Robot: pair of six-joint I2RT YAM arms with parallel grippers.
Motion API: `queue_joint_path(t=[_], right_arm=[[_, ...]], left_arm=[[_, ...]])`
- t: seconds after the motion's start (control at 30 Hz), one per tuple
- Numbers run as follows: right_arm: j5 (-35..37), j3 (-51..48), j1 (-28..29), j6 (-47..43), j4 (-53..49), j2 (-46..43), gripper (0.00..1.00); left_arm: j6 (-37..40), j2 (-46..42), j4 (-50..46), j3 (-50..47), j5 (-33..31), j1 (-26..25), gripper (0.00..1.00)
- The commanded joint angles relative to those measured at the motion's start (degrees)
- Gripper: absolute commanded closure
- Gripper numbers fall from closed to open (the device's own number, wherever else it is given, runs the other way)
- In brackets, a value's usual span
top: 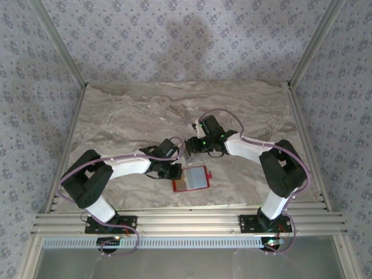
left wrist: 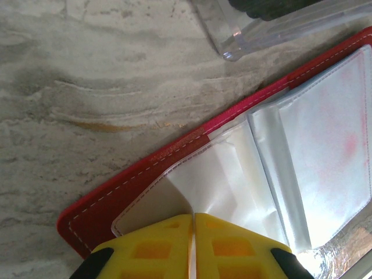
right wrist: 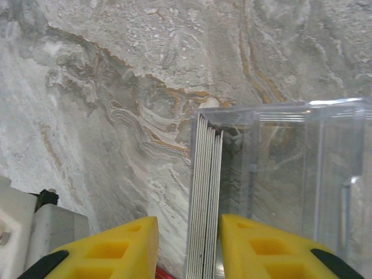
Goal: Put the credit cards into the card holder
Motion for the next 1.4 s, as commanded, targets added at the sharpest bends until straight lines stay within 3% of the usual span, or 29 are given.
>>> queue_joint_path(t=[0.0,0.2,0.83,1.37], right_arm=[[-2.73,0.80,-0.13,0.37,0.52,2.06,0.64],[-2.91,1.58,-0.21,0.24,0.18,3.99,0.64],[-6.84,-3.75,-2.20,3.97,5.81,-3.34,0.70],[-2.70,-3.98,-1.94,3.64,3.77,-4.94,0.86]], left_arm=[[0.31,1.84,-1.09,0.23,0.15,-0.06,0.90],[0.36,1.86,-1.12,0.32,0.15,-0.08,0.90],[0.38,1.75,-1.19,0.31,0.23,-0.06,0.91],[0.45,2.10,-1.19,0.40,0.32,-0.10,0.91]])
